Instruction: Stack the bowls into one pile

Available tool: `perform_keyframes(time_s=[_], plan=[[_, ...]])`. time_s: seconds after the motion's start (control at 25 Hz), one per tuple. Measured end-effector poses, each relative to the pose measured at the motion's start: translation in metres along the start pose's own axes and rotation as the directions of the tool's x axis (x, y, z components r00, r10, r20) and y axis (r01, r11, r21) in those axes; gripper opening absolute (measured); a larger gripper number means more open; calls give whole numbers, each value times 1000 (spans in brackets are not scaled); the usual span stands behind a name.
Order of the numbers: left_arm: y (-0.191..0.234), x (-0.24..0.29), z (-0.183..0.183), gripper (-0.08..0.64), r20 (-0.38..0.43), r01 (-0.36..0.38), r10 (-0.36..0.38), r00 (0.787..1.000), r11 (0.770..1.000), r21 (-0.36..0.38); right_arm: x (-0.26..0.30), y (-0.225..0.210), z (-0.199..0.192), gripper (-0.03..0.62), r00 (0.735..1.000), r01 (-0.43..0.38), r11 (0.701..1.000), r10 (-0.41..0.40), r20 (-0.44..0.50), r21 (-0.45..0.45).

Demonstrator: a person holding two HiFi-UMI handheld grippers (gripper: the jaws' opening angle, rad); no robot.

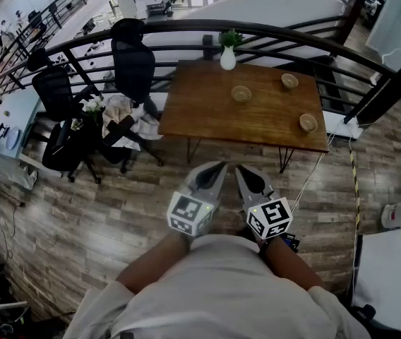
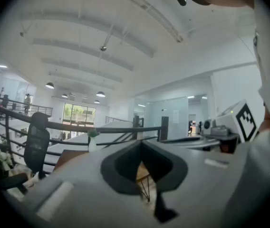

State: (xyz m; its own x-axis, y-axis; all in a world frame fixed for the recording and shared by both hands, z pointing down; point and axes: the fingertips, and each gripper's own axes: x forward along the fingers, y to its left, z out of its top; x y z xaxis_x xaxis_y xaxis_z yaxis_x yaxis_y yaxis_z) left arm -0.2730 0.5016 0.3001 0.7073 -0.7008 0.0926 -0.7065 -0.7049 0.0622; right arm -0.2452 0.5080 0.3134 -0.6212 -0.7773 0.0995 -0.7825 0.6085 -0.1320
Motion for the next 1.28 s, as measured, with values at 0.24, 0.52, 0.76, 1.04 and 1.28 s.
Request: perform_keyframes(time_s=[0.24,0.52,0.76,1.04,1.28], plan=[[1,5,-2,5,-15,-7,7,1000,1000,-11,-1,-5,2,6,1000,-2,1000,2,0,-6],[-3,18,-3,5,-19,-4,3,1000,1000,-28,-1,-17,3,8,1000,0,1000,0,0,1],[-1,45,-7,5,-30,-12,10,999,999,-50,2,-42,-2,8,1000,-8,1000,8,-12,9],[-15,109,-5,5,-22,13,-15,1000,998,-59,-5,-104,7,8,1000,3,1000,-3,-9,11],[-44,194,1,5,-11,53,-54,998,996,-68,-23,-187,17,8,999,32,999,-32,-16,-4]])
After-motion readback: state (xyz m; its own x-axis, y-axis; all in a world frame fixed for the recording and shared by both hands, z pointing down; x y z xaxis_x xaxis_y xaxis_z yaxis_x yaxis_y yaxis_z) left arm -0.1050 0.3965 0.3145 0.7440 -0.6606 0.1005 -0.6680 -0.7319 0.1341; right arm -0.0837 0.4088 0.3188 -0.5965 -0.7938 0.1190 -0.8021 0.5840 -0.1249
